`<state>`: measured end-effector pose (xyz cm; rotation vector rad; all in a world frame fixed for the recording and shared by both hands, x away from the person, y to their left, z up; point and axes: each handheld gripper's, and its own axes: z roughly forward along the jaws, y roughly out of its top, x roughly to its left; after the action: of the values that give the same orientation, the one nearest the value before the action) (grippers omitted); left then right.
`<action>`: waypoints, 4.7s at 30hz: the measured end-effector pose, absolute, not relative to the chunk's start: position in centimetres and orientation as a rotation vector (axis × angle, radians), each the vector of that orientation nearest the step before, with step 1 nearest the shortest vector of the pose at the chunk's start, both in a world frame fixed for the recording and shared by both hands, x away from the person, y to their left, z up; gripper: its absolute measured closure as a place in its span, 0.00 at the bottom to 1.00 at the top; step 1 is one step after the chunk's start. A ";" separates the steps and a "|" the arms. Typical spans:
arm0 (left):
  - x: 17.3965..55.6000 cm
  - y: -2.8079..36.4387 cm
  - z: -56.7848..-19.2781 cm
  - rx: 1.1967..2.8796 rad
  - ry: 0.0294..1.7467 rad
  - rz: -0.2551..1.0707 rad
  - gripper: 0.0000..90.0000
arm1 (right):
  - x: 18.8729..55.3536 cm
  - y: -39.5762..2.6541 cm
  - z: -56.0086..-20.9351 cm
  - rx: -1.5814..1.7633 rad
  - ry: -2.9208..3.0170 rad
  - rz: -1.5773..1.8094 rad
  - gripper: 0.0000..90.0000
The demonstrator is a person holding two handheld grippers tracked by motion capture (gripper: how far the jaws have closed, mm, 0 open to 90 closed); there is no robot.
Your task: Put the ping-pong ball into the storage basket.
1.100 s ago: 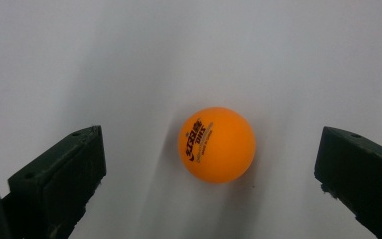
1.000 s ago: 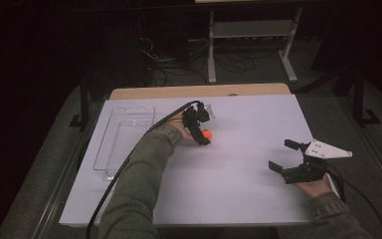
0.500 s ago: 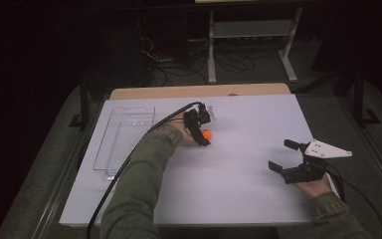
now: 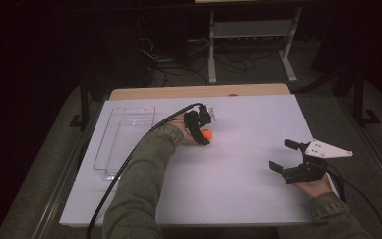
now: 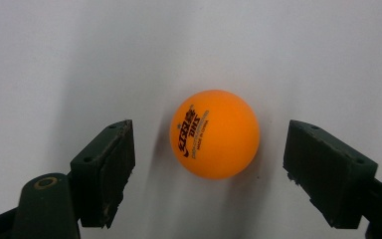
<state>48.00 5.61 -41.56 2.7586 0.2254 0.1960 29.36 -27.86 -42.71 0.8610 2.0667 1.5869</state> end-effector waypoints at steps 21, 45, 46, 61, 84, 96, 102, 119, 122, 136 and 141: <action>48.0 5.3 -42.1 2.775 0.194 0.189 0.50 | 29.3 -27.8 -42.7 0.857 2.074 1.581 0.00; 47.5 5.8 -40.6 2.768 0.181 0.211 0.56 | 29.3 -27.8 -42.8 0.855 2.073 1.570 0.00; 47.4 5.8 -40.4 2.768 0.180 0.210 0.56 | 29.3 -27.8 -42.8 0.855 2.074 1.569 0.00; 46.1 5.8 -37.8 2.734 0.152 0.238 0.56 | 29.4 -27.6 -42.9 0.860 2.081 1.566 0.00; 43.8 6.8 -34.5 2.729 0.112 0.230 0.56 | 29.5 -27.3 -42.9 0.856 2.087 1.569 0.00; 42.2 7.9 -32.2 2.731 0.117 0.237 0.56 | 29.5 -27.0 -42.9 0.852 2.092 1.565 0.00; 41.5 8.5 -31.5 2.734 0.116 0.243 0.56 | 29.5 -26.9 -43.0 0.858 2.100 1.551 0.00; 40.3 10.5 -30.1 2.734 0.144 0.256 0.56 | 29.3 -26.8 -43.1 0.867 2.104 1.541 0.00; 40.1 11.0 -30.0 2.734 0.155 0.260 0.56 | 29.2 -26.7 -43.0 0.867 2.103 1.538 0.00; 39.2 13.2 -28.6 2.735 0.193 0.307 0.56 | 29.2 -26.6 -43.0 0.867 2.102 1.538 0.00; 39.0 14.0 -28.4 2.736 0.215 0.315 0.56 | 29.3 -26.6 -43.1 0.866 2.103 1.537 0.00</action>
<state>38.96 13.96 -28.42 2.7361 0.2152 0.3152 29.26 -26.59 -43.05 0.8659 2.1032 1.5371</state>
